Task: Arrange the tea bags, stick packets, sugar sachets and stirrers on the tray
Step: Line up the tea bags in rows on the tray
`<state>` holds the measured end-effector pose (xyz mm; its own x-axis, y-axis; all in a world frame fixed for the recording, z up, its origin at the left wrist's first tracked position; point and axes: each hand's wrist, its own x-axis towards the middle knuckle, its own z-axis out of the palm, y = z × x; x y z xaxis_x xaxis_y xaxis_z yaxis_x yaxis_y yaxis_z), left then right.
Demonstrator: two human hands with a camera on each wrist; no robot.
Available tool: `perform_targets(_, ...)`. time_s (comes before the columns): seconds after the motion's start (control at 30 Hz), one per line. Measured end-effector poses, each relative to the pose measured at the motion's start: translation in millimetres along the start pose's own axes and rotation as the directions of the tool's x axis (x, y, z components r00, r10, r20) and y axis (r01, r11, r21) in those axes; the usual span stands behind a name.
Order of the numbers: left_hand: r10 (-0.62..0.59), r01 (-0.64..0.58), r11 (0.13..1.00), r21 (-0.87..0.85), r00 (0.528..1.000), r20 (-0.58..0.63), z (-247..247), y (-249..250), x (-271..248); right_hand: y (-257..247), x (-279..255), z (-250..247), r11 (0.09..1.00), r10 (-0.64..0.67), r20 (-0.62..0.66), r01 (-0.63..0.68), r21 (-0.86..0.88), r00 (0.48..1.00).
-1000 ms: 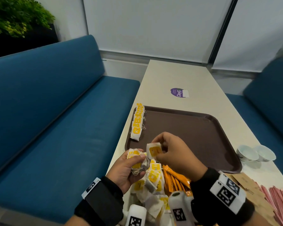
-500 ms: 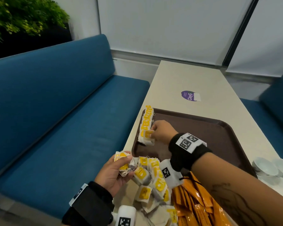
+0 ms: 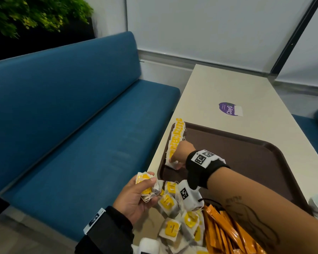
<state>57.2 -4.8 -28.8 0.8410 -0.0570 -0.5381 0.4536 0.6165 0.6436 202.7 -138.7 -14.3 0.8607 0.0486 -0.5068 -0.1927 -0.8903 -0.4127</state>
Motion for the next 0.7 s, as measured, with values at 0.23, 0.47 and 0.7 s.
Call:
perform_targets(0.23,-0.01,0.01,0.999,0.035,1.0,0.002,1.7,-3.5,4.7,-2.6,11.3,6.6,0.992,0.027,-0.081,-0.036,-0.119,0.996)
perform_targets(0.47,-0.02,0.019,0.999,0.046,1.0,0.016,4.3,-4.3,4.2,-1.3,22.8,2.7,0.997,0.066,-0.033,-0.065,0.052,0.997)
perform_targets(0.7,-0.023,0.02,0.998,0.054,0.999,0.047,7.2,-3.8,2.3,8.9,21.4,-8.7,0.978,0.065,-0.063,-0.051,0.2,0.996)
